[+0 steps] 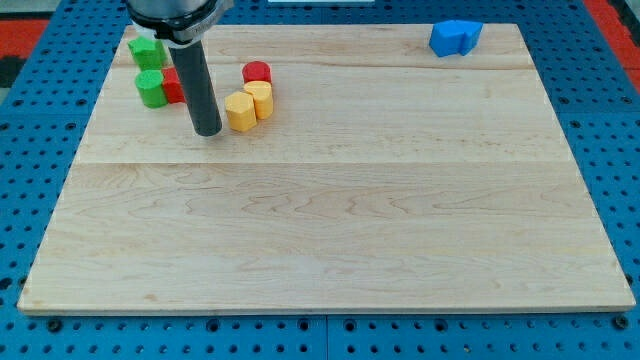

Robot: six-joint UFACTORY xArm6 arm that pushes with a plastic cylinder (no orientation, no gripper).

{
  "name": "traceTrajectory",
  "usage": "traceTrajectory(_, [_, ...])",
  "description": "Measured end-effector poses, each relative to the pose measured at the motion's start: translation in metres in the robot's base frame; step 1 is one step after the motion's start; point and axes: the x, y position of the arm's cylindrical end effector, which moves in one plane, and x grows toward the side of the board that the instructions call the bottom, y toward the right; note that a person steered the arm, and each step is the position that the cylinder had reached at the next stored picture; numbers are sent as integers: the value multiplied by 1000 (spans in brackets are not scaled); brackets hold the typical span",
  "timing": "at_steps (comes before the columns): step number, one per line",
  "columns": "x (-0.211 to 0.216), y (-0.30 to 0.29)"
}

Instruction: Move yellow blocks towards center top

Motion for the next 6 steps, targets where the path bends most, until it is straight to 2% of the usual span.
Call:
traceTrajectory(1, [-2, 23])
traceTrajectory(2, [-33, 27])
traceTrajectory(3, [-43, 32])
traceTrajectory(6, [-46, 95])
